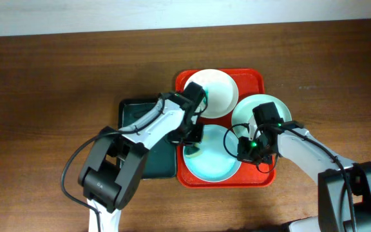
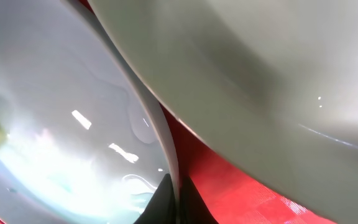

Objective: Clean dirty plates on tray and stack at the side
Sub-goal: 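Scrub the light blue plate again with the sponge in the left gripper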

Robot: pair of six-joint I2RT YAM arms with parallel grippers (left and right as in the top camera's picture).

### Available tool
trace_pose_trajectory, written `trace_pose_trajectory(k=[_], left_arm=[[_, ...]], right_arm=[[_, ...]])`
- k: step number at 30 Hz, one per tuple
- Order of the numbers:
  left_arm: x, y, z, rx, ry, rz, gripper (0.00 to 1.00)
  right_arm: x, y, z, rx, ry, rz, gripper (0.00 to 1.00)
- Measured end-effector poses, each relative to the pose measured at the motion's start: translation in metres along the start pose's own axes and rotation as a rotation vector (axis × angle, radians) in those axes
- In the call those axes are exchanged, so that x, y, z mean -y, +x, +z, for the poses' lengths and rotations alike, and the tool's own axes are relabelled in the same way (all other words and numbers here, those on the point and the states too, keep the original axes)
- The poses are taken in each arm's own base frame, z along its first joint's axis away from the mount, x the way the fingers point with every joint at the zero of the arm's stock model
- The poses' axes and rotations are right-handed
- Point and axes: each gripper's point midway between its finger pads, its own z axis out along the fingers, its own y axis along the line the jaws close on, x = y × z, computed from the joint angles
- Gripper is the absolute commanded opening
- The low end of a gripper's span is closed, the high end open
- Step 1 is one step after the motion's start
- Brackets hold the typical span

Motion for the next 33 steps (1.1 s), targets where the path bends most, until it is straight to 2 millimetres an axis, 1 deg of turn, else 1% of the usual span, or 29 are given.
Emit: trace_pose_trajectory(k=[3,6,9,11,13,15,18,20,21,23,26,29,33], left_arm=[[-0.001,0.003,-0.001,-0.010,-0.022,0.002,0.00],[-0.004,0.017,-0.003,-0.073,-0.029,-0.012,0.00],[-0.006,0.028,-0.015,-0.141,-0.035,-0.038,0.00],[-0.008,0.027,-0.030,-0.150,-0.035,-0.052,0.00],[-0.013,0.020,-0.049,-0.117,-0.022,-0.065,0.00],[-0.020,0.012,-0.075,-0.051,0.000,-0.081,0.00],[-0.026,0.006,-0.113,0.052,0.026,-0.088,0.00],[-0.018,0.000,-0.127,0.116,0.044,-0.061,0.00],[-0.010,-0.006,-0.128,0.150,0.057,-0.037,0.00],[0.009,-0.016,-0.122,0.207,0.083,0.010,0.00],[0.039,-0.020,-0.097,0.249,0.136,0.071,0.00],[0.064,-0.011,-0.060,0.226,0.171,0.097,0.00],[0.082,-0.002,-0.025,0.182,0.200,0.082,0.00]], right_arm=[[0.000,0.000,0.000,0.000,0.000,0.000,0.04],[0.000,0.000,0.000,0.000,0.000,0.000,0.04],[0.000,0.000,0.000,-0.001,-0.001,0.000,0.04],[0.000,0.001,0.000,-0.004,0.001,0.001,0.04],[0.000,0.001,0.000,-0.005,0.001,0.002,0.04],[0.000,0.001,0.000,-0.004,0.002,0.001,0.04],[0.000,0.001,0.000,-0.004,0.001,0.000,0.04],[0.000,0.001,0.000,-0.003,0.001,0.001,0.04],[0.000,0.001,0.000,-0.003,0.001,0.001,0.04],[0.000,0.001,0.000,-0.003,0.001,0.001,0.04],[0.000,0.001,0.000,-0.003,0.001,0.001,0.04],[0.000,0.001,0.000,-0.004,0.001,0.001,0.04],[0.000,0.001,0.000,-0.004,0.002,0.001,0.04]])
